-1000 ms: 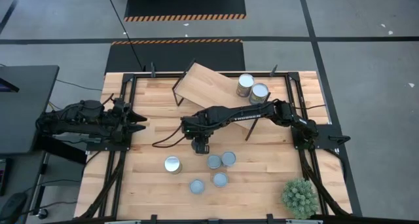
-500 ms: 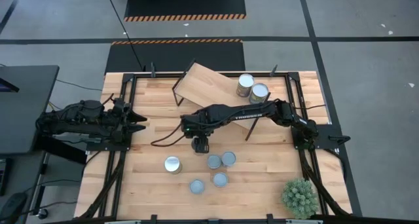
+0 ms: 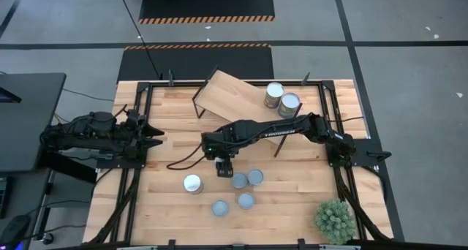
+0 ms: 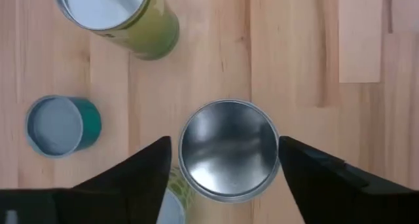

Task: Pick and place cans onto a shelf
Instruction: Put the canned carrots on the shelf

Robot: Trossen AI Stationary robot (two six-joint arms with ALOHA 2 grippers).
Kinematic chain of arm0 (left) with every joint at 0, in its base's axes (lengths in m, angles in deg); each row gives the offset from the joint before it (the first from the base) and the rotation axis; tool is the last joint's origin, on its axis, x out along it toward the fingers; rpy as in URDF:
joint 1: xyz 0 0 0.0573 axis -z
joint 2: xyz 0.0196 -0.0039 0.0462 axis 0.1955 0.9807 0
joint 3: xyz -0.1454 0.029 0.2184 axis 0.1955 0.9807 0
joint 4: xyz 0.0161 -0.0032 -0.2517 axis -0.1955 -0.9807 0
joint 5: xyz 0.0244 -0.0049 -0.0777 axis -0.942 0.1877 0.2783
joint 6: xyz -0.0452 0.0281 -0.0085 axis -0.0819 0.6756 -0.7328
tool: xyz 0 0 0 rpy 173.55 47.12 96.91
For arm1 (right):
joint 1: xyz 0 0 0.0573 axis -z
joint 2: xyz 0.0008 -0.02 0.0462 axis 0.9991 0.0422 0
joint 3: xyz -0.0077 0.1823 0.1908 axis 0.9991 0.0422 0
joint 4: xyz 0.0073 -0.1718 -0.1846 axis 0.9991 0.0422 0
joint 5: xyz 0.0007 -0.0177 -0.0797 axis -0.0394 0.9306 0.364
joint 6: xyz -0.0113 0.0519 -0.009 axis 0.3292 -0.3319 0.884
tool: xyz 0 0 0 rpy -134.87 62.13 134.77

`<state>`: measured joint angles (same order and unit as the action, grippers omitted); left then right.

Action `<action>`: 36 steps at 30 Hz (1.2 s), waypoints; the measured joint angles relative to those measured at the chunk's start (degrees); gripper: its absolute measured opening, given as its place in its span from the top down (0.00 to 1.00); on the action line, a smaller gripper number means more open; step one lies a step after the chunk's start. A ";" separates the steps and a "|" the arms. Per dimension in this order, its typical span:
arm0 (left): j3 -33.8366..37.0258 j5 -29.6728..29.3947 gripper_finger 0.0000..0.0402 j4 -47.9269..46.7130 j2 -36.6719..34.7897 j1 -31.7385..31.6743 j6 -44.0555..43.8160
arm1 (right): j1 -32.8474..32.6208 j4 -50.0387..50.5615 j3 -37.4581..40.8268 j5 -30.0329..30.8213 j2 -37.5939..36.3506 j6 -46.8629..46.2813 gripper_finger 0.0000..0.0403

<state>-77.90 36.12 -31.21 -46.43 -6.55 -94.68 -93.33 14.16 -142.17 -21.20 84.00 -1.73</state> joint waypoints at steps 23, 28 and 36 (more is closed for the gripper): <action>0.00 0.00 0.39 0.00 0.00 0.00 0.02 | -4.34 -5.22 2.56 5.81 -0.09 -0.95 0.03; 0.00 0.00 0.39 -0.01 0.00 -0.01 -0.01 | -4.40 -6.43 2.12 5.77 -0.09 -0.95 0.03; 0.00 -0.01 0.39 -0.09 0.00 -0.01 0.03 | -4.05 -5.11 2.05 2.14 -0.09 -3.71 0.01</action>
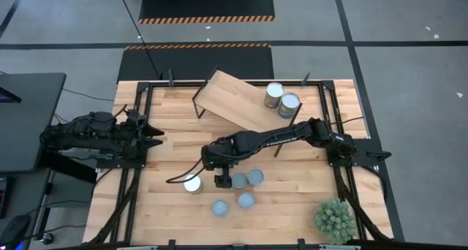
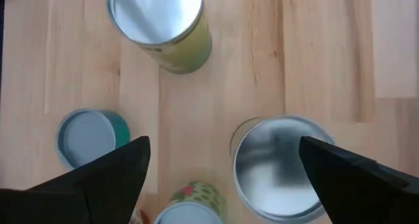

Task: Pick and place cans onto a shelf
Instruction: Put the canned carrots on the shelf

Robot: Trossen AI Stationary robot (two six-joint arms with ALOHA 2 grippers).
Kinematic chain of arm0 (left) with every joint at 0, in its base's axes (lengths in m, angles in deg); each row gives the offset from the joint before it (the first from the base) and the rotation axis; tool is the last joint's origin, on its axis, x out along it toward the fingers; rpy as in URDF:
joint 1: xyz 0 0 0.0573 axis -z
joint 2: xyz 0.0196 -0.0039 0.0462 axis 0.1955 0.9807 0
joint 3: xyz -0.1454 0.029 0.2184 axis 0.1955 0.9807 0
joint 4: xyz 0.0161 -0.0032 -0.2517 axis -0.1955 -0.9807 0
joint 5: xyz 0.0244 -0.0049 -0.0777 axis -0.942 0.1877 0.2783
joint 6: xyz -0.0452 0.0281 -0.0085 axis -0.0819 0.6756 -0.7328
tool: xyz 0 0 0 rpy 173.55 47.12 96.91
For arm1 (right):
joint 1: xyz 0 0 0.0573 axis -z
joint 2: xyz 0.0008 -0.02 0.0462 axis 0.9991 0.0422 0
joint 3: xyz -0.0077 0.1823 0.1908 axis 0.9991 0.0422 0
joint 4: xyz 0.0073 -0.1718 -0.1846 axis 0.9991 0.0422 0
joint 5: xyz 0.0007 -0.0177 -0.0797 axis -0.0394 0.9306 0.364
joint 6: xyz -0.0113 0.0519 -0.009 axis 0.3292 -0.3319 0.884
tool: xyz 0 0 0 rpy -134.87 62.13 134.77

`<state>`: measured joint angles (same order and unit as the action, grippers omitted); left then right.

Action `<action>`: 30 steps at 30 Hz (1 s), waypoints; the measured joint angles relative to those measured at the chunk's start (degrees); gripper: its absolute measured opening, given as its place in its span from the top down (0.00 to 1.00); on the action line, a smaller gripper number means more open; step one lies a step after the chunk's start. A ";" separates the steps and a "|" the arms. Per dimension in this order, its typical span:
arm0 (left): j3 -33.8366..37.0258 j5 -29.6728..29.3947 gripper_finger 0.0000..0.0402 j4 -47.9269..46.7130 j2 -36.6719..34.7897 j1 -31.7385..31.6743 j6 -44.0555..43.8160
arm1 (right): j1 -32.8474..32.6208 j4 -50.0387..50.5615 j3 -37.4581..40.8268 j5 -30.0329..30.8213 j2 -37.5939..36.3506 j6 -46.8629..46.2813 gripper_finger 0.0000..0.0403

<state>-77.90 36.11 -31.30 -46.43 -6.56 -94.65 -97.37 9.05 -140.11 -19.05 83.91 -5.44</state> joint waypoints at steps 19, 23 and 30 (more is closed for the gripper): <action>0.02 -2.34 0.39 -1.27 0.00 0.00 3.03 | 1.15 -0.43 0.00 3.59 -0.98 8.77 0.02; 0.02 -3.26 0.39 -2.10 0.00 0.01 6.16 | 2.25 -0.77 0.00 3.70 -0.98 9.90 0.02; 0.02 -3.69 0.39 -2.20 0.00 0.00 5.92 | 3.29 -0.80 0.00 -0.30 -0.98 9.74 0.01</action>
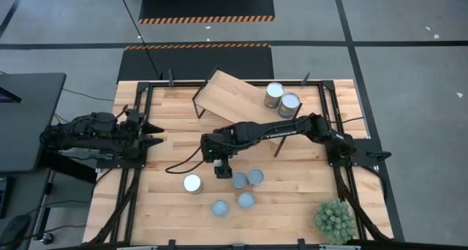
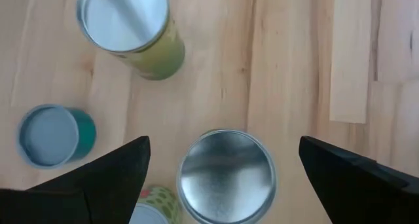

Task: Pick and place cans onto a shelf
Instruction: Put the canned carrots on the shelf

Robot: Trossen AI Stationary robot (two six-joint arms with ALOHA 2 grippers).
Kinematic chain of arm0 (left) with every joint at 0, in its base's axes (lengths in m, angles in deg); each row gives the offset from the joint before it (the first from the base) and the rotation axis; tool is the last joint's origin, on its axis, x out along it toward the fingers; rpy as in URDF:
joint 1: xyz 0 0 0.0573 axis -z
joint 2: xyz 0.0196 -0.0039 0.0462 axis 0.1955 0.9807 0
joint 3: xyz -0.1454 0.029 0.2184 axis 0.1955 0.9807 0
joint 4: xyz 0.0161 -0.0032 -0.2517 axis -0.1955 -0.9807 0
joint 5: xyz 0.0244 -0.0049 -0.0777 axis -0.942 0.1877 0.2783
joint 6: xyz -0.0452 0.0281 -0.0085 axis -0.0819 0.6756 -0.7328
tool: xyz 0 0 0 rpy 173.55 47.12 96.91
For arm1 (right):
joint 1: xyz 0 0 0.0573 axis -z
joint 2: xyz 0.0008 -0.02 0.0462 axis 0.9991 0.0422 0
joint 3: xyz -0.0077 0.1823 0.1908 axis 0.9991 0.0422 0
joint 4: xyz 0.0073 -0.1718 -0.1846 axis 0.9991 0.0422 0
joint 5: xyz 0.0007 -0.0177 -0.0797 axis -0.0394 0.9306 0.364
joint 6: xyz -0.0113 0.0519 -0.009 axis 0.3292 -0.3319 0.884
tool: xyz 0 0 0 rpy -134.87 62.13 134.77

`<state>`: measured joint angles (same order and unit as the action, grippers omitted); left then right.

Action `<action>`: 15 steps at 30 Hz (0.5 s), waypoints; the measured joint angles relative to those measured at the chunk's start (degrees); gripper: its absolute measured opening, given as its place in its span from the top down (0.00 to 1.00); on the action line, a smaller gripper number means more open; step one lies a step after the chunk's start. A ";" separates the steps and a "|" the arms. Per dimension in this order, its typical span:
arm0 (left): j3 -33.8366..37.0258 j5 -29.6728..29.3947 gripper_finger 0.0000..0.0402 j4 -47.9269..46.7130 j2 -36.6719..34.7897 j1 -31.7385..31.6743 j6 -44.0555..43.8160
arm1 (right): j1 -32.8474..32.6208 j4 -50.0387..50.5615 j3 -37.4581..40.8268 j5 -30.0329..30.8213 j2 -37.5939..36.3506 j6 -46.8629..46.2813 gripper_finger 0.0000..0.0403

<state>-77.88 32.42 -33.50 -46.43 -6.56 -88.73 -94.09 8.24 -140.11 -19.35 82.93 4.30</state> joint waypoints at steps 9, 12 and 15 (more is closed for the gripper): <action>0.00 0.00 0.39 -0.02 0.00 0.00 -0.07 | -0.41 -0.35 -0.66 -2.90 -0.16 0.81 0.01; 0.00 0.00 0.39 -0.04 0.00 0.00 -0.09 | -0.50 -1.76 -0.74 -6.56 -0.31 0.13 0.01; 0.00 0.00 0.39 -0.05 0.00 0.00 -0.09 | -0.50 -1.68 -0.78 -7.22 -0.31 -2.01 0.01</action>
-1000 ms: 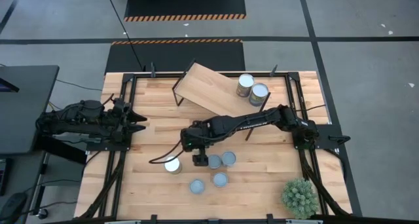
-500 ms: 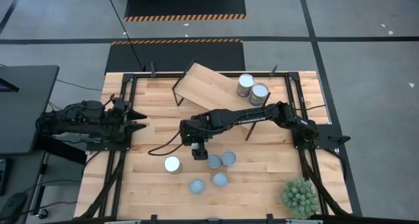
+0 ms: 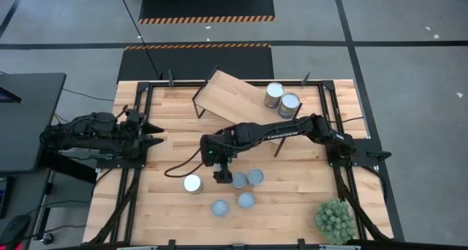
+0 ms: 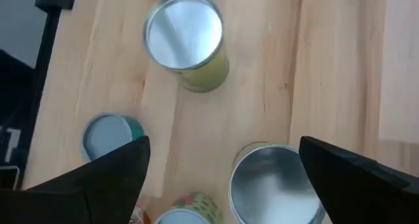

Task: Pick and place cans onto a shelf
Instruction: Put the canned carrots on the shelf

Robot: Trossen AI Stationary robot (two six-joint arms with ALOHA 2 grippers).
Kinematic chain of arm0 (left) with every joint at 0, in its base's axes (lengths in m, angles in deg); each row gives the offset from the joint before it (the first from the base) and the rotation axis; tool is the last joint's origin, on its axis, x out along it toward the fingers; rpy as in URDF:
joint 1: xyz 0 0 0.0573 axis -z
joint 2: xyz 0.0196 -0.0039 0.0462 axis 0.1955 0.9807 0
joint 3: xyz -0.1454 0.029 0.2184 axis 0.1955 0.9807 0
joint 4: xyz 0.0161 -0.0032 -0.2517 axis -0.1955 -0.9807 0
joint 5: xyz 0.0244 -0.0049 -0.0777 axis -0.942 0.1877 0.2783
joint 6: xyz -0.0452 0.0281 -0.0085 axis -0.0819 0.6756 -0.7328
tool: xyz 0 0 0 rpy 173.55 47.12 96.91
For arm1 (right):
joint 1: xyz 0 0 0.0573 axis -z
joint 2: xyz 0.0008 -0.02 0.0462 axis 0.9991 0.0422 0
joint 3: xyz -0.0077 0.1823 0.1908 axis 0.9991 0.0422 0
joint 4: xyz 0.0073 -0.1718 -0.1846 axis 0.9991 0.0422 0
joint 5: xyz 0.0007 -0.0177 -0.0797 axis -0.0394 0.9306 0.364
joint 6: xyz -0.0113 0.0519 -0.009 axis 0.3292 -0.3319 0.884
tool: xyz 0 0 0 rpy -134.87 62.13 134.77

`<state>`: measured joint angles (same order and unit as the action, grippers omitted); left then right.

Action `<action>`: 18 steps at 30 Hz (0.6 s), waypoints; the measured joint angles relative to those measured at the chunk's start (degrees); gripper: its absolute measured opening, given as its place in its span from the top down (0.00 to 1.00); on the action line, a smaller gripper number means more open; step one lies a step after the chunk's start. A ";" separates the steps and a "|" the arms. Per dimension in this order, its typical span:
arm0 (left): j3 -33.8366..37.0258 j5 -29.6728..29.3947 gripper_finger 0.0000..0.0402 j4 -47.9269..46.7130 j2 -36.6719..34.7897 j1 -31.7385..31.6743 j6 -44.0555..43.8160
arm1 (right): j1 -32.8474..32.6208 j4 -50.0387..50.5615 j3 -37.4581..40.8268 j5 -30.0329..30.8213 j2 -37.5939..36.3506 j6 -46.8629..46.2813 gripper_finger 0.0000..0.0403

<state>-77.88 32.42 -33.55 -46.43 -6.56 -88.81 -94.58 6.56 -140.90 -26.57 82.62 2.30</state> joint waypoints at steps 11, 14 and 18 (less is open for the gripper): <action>0.00 0.17 0.39 0.01 0.00 0.00 -0.06 | -0.52 1.08 -0.38 5.66 0.00 0.60 0.01; 0.00 0.20 0.39 0.02 0.00 0.01 -0.07 | -0.44 2.28 -0.38 7.17 0.00 1.07 0.01; 0.00 0.20 0.39 0.02 0.00 0.00 -0.07 | -0.48 3.99 -0.38 10.09 0.00 1.19 0.01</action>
<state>-77.88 32.62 -33.53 -46.43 -6.56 -88.88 -95.06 10.55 -141.27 -16.48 82.62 3.49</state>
